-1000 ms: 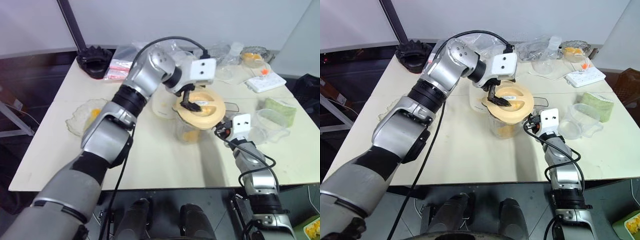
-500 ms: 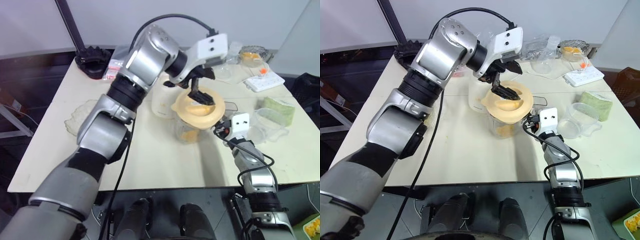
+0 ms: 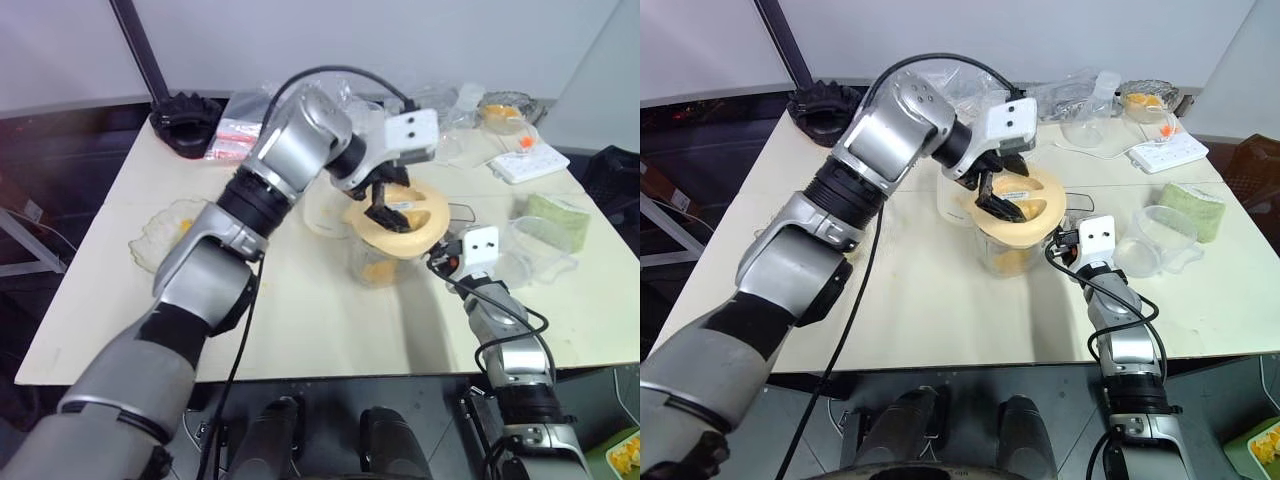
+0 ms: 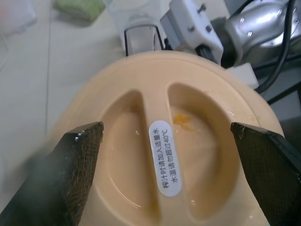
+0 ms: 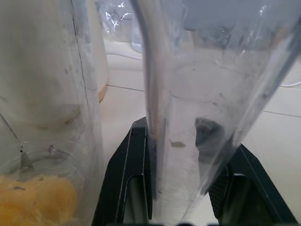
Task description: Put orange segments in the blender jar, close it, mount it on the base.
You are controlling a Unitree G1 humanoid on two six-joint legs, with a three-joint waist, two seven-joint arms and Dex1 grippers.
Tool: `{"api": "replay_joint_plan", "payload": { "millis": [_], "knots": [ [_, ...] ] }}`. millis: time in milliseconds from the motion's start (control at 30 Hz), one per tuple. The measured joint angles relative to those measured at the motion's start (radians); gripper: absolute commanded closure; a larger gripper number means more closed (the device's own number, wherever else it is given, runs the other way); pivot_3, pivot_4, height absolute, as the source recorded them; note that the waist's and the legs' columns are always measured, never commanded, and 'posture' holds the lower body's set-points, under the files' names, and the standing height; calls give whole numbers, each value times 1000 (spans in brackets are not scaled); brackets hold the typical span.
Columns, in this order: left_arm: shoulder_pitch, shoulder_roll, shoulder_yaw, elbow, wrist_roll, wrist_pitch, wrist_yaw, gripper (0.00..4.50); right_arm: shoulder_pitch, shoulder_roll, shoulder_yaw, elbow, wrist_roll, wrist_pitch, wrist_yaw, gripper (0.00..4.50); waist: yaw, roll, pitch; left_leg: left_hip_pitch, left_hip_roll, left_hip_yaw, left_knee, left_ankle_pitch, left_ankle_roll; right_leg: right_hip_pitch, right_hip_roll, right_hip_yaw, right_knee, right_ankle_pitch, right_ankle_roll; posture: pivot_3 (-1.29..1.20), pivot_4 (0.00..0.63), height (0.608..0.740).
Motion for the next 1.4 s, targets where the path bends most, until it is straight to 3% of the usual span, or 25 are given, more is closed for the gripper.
{"api": "replay_joint_plan", "payload": {
  "millis": [67,167,367,400,667,933,1200,1400],
  "knots": [
    [-1,-5,1,16,0,-14,3,9,2,0,-1,0,0,1,0,3538,0,0,0,1,0,0,0,0,0,1,0,0,0,0,-1,0,150,740],
    [-7,-17,-5,54,7,-31,6,839,2,0,-2,0,0,1,-1,3538,2,0,0,1,0,0,0,0,0,1,0,0,0,-2,-3,0,150,740],
    [-6,-26,-23,79,22,-75,10,3983,4,2,0,-2,0,0,-3,3538,2,0,0,1,0,0,0,0,0,1,0,0,0,-2,-3,0,150,740],
    [-3,-24,-27,76,24,-80,3,4271,4,3,0,-3,0,-1,-3,3538,2,0,0,1,0,0,-1,0,0,2,0,0,0,-2,-3,0,150,740],
    [9,-20,-27,70,26,-118,4,4236,4,5,0,-2,0,-2,-3,3538,1,0,0,1,0,0,-1,0,0,1,0,0,0,-2,-3,0,150,740],
    [-80,-38,-9,260,17,-246,-26,4236,-3,5,-1,8,0,-9,-3,3538,1,0,0,0,0,0,-2,0,0,1,0,0,0,-1,-2,0,150,740],
    [-66,-49,27,292,7,-182,-44,4236,-1,5,6,3,0,-9,-3,3538,-7,0,0,0,0,0,-2,0,0,2,0,0,0,0,0,0,150,740],
    [-10,-40,44,208,13,-117,-24,4236,0,5,7,1,0,-1,-3,3538,-8,0,-1,2,0,-1,-3,0,0,3,0,0,-1,-1,0,0,150,740]
  ]
}}
